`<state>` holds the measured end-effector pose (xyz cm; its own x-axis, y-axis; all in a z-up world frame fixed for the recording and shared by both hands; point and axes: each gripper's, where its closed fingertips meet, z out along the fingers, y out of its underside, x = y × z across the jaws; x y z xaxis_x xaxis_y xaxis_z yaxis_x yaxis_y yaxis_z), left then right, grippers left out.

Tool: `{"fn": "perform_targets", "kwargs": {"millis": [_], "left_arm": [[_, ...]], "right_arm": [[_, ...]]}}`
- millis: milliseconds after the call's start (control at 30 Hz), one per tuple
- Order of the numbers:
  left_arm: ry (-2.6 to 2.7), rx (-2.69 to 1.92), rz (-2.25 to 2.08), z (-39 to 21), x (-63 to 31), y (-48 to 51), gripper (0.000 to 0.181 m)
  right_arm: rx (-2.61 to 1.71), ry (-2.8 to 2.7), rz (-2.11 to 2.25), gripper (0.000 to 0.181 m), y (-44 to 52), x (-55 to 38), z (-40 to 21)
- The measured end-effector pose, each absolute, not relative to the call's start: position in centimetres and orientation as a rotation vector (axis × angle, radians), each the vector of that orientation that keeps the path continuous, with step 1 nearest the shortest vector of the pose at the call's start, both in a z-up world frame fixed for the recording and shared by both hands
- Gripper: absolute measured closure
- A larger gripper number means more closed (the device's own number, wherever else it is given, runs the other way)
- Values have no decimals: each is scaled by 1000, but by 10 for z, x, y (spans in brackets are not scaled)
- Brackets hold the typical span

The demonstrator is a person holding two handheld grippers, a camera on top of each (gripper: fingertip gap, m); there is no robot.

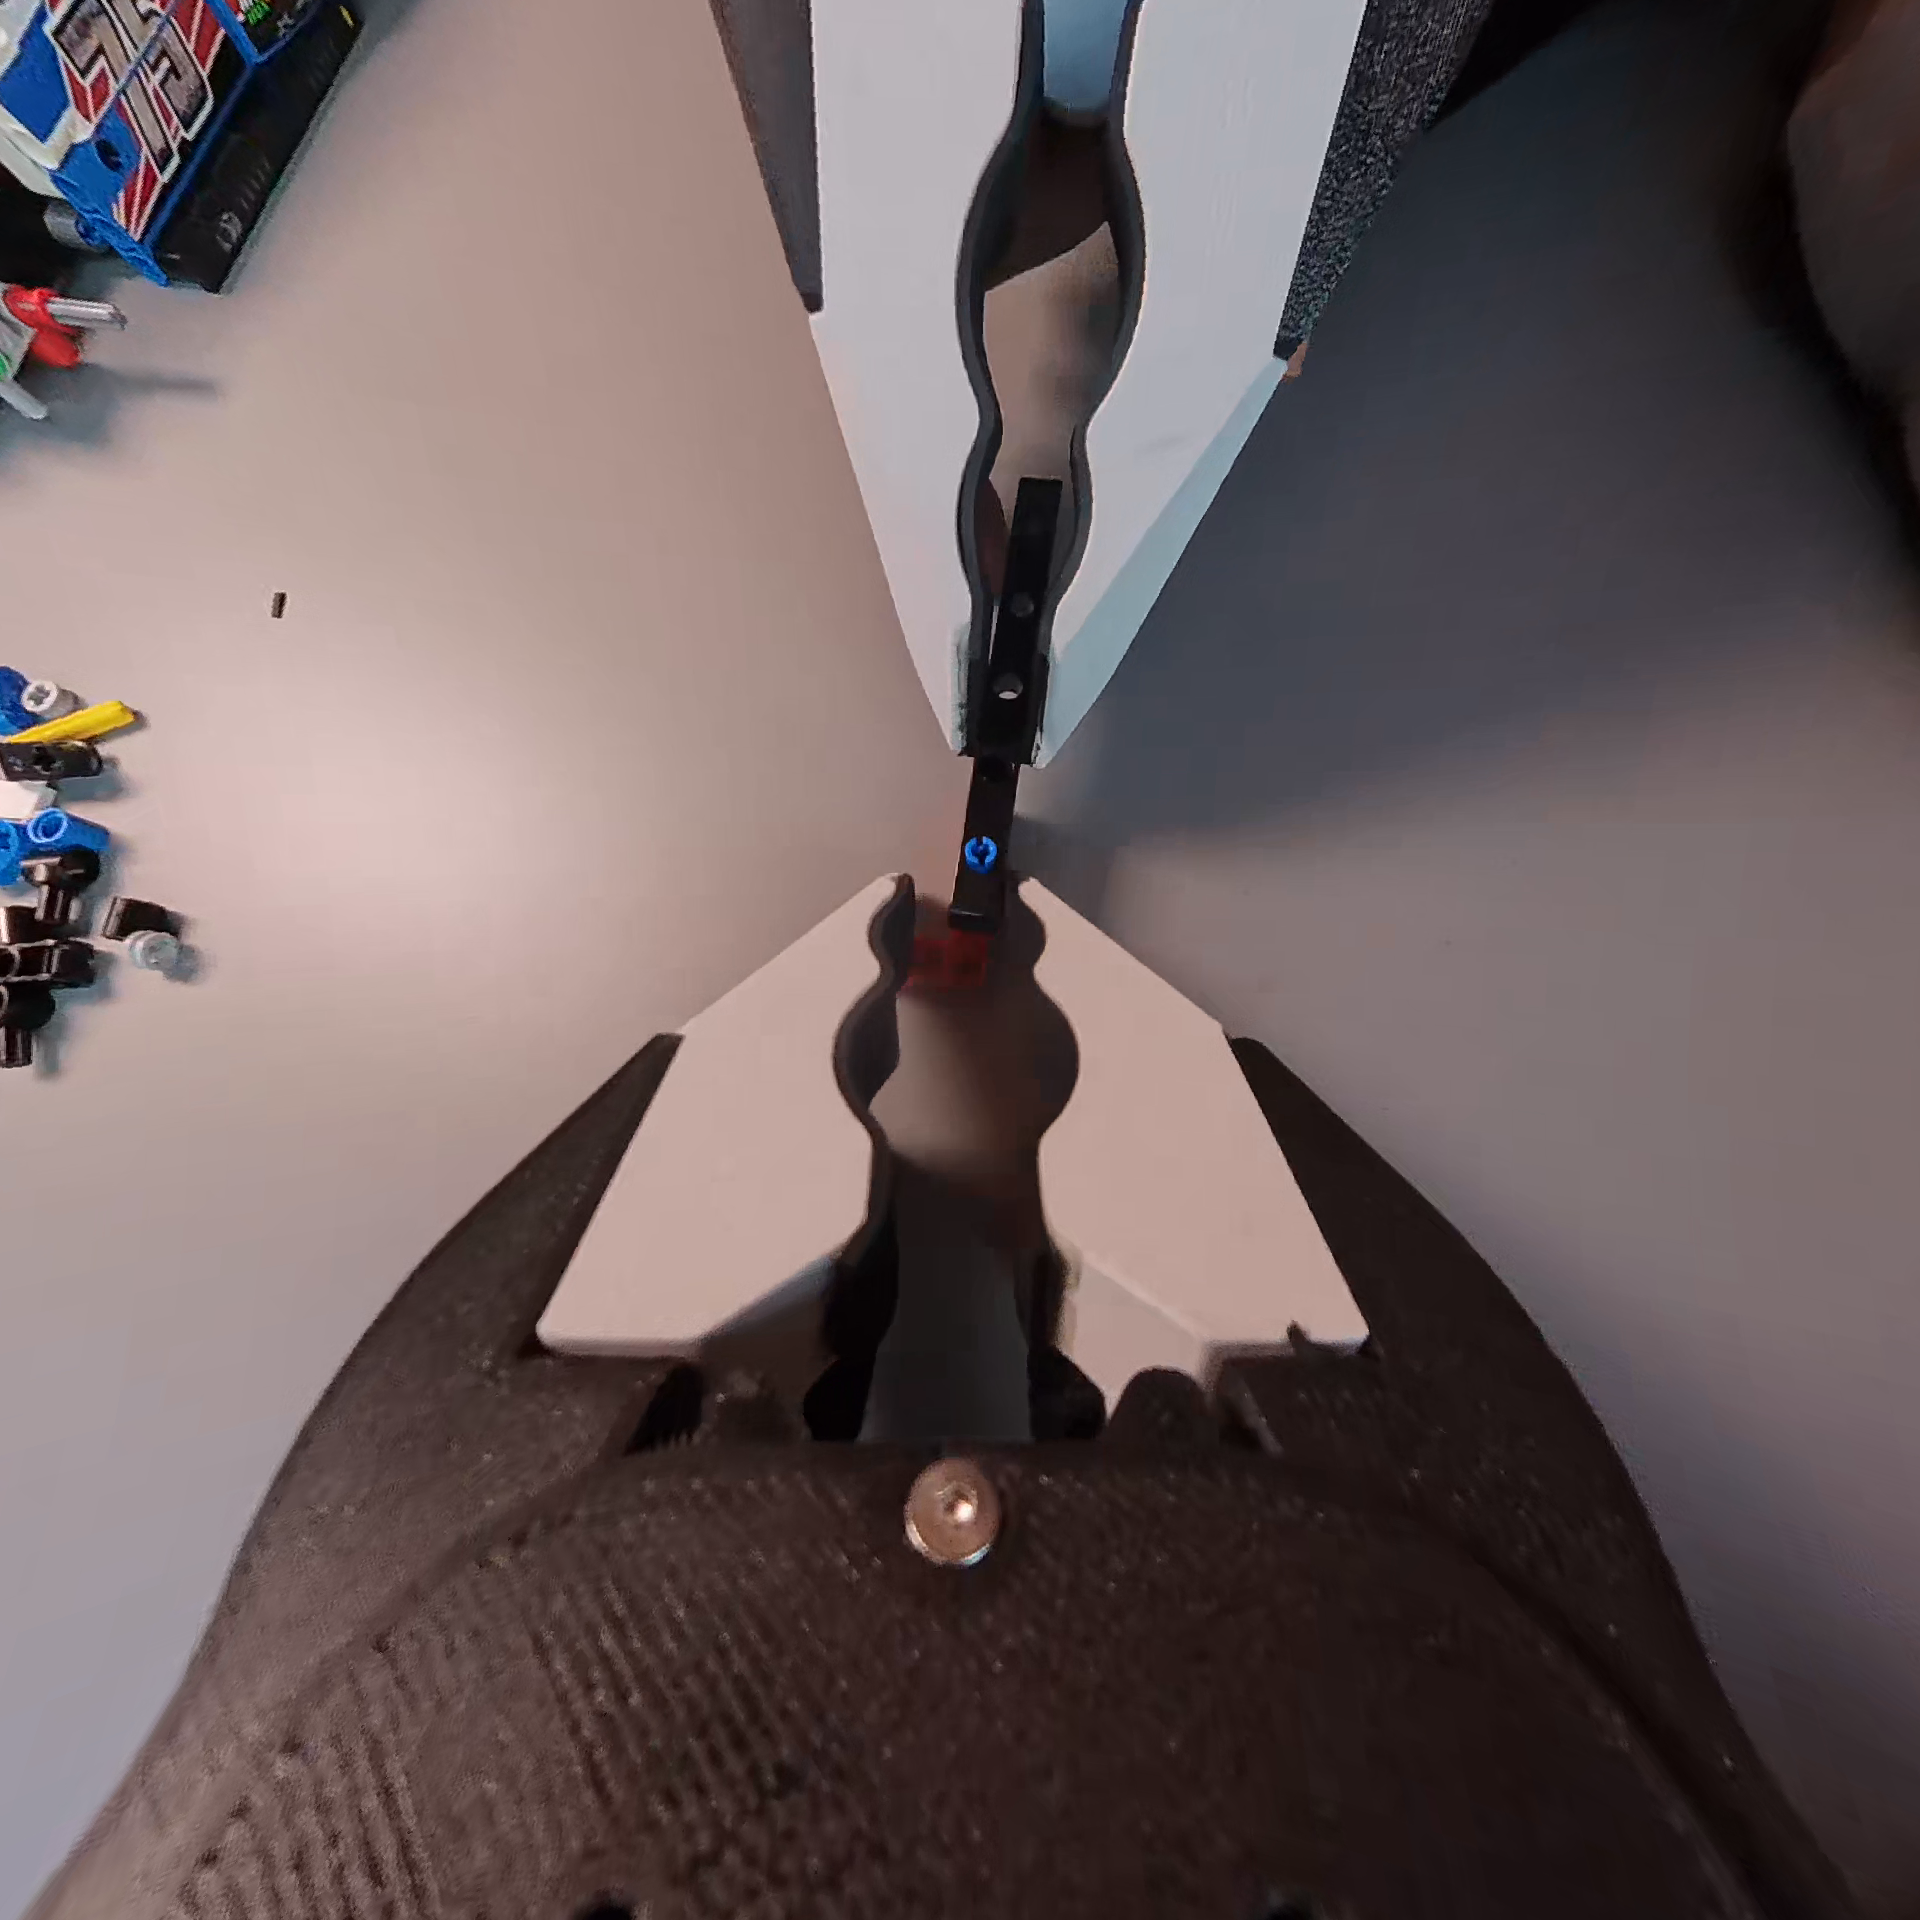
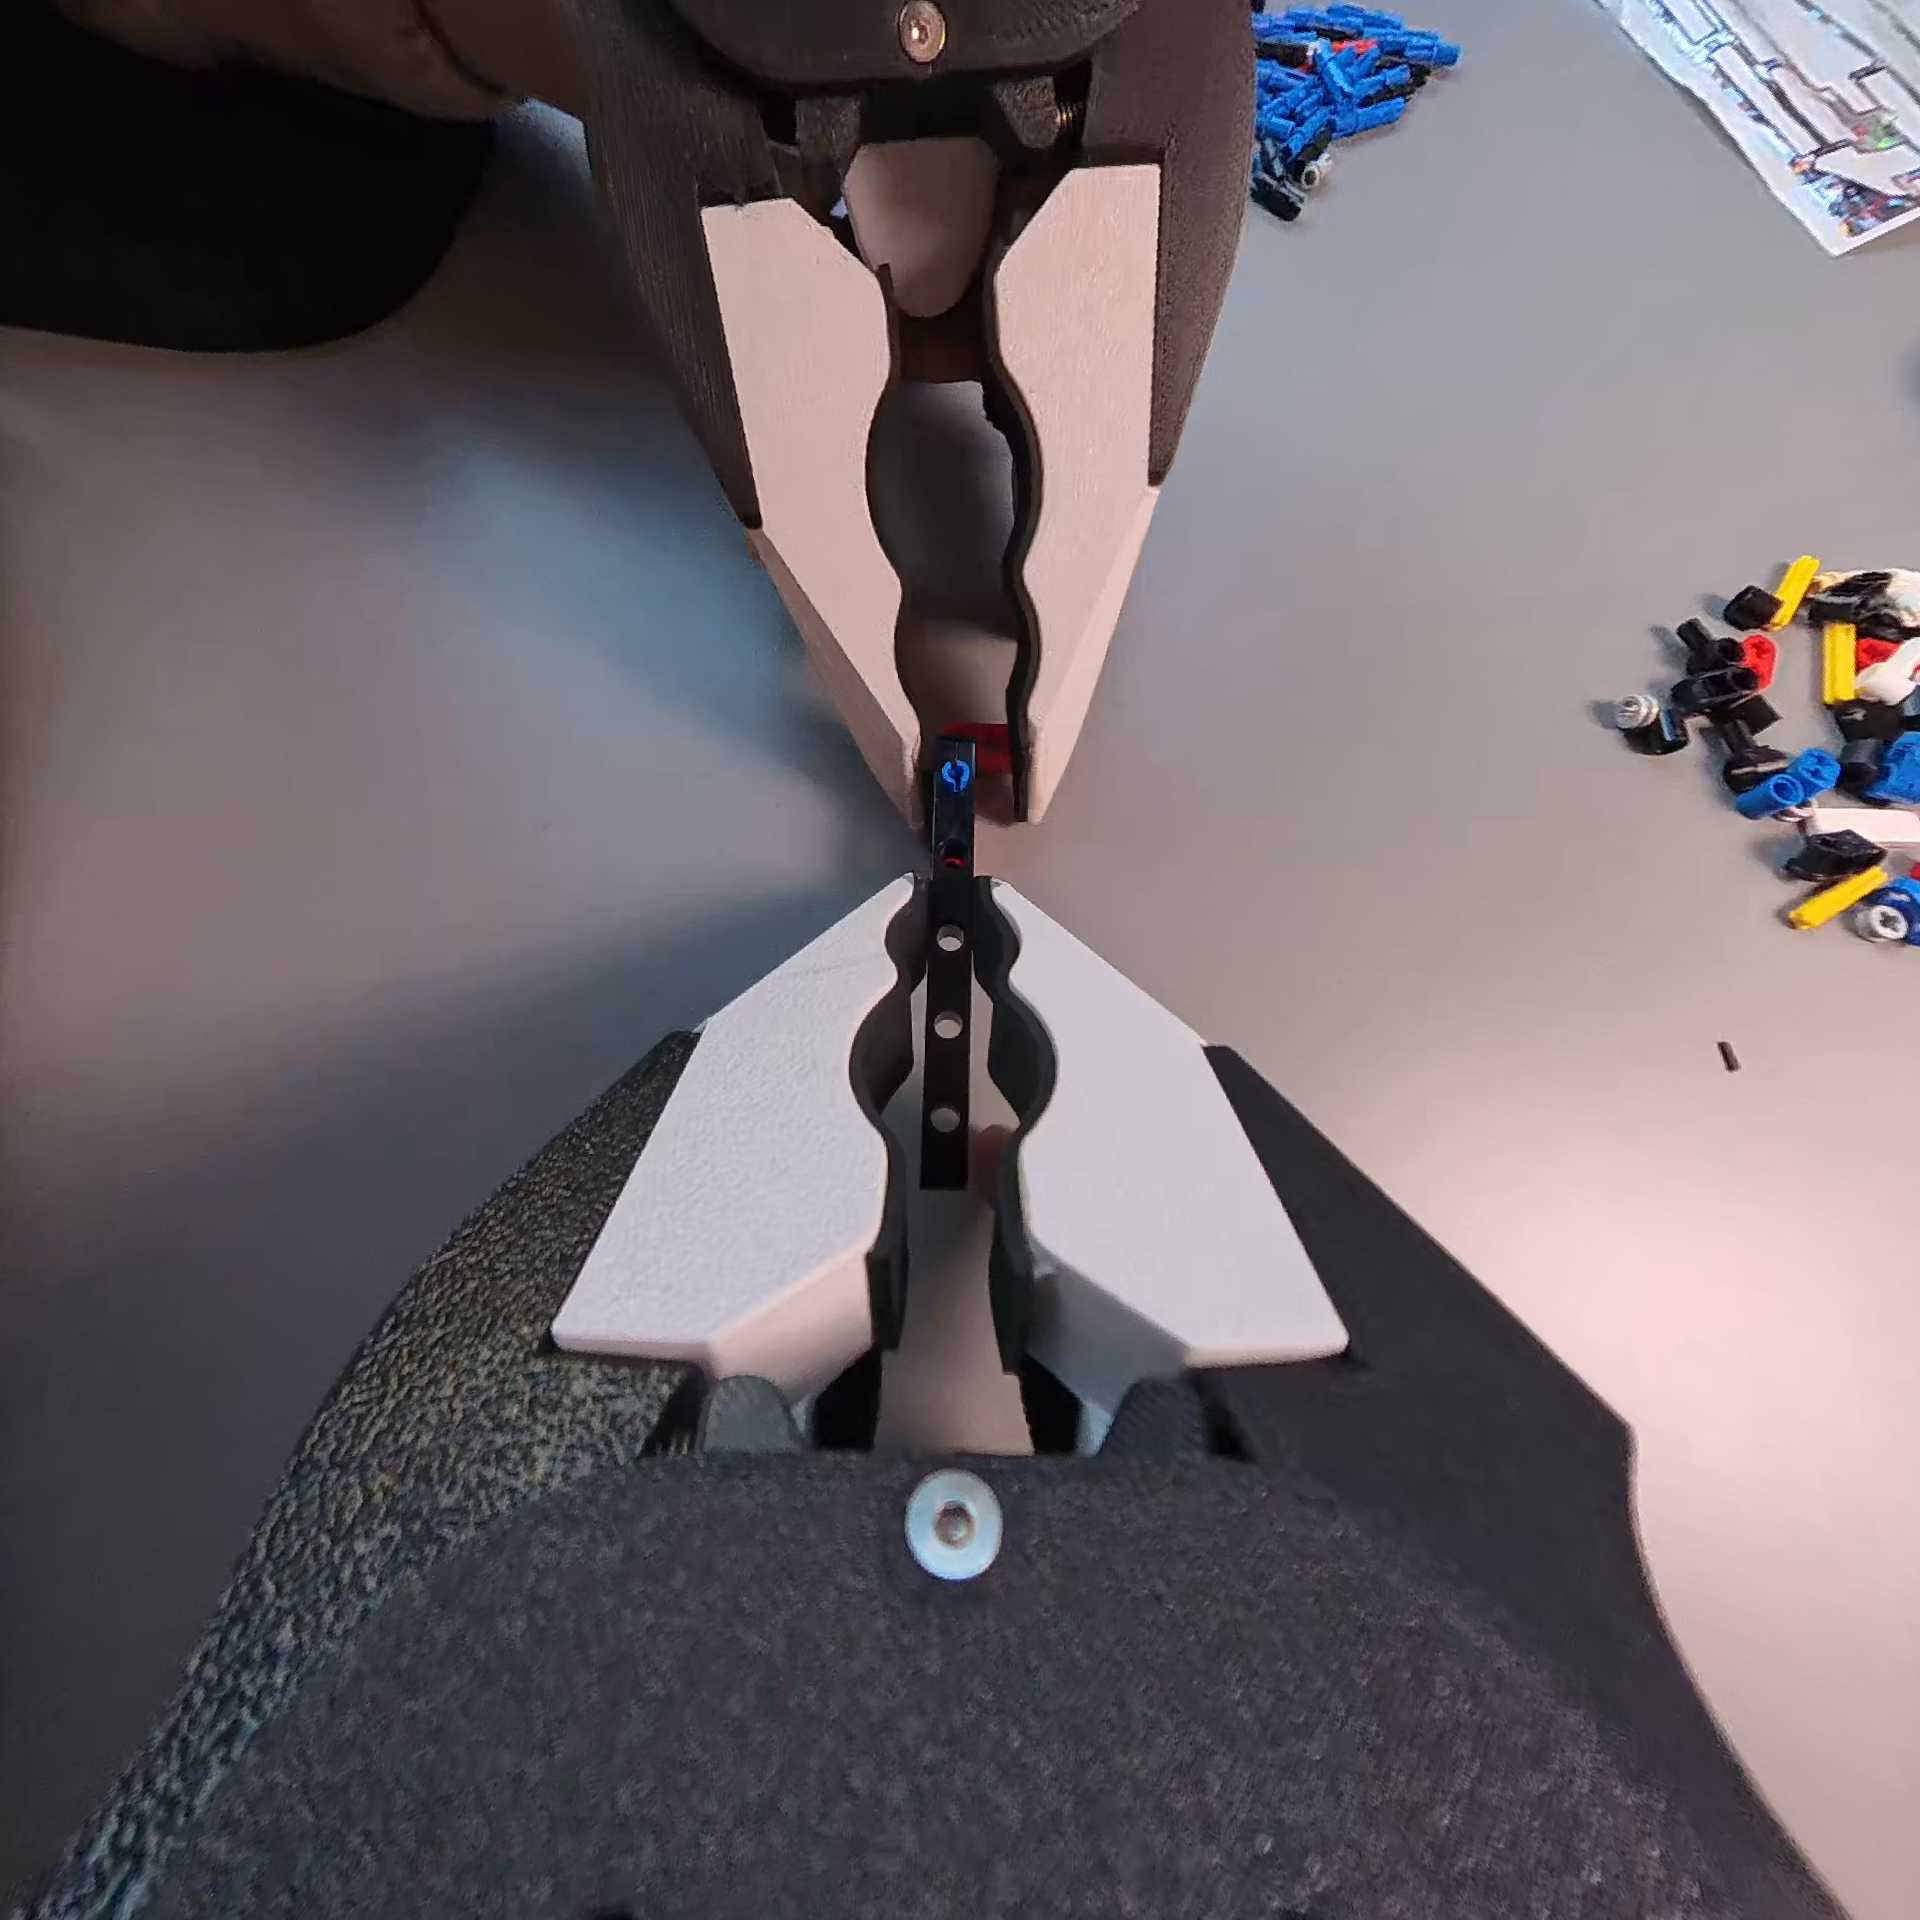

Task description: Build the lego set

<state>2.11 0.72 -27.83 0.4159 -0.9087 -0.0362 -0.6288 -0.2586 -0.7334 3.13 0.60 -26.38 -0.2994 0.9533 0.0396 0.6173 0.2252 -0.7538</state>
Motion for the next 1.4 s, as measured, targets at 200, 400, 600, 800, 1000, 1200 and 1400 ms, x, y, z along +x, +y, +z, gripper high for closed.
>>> {"fn": "perform_targets", "kwargs": {"millis": [200,400,600,800,1000,1200,1400], "left_arm": [[1254,-1980,-461,-278,22,7,172],[1194,-2026,-442,-279,22,7,173],[1130,-2075,-442,-279,22,7,173],[1020,-2128,-393,-279,21,8,172],[970,-2142,-387,-279,21,8,172],[1075,-2045,-479,-273,22,3,158],[1152,-1953,-539,-267,26,4,173]], "right_arm": [[-1475,-1982,870,175,8,31,-264],[-1504,-1971,862,175,8,31,-264],[-1521,-1973,889,175,9,31,-264],[-1505,-1978,851,175,9,31,-265],[-1497,-1998,854,175,9,30,-265],[-1469,-2080,874,175,6,29,-265],[-1460,-2101,860,175,4,27,-265]]}}
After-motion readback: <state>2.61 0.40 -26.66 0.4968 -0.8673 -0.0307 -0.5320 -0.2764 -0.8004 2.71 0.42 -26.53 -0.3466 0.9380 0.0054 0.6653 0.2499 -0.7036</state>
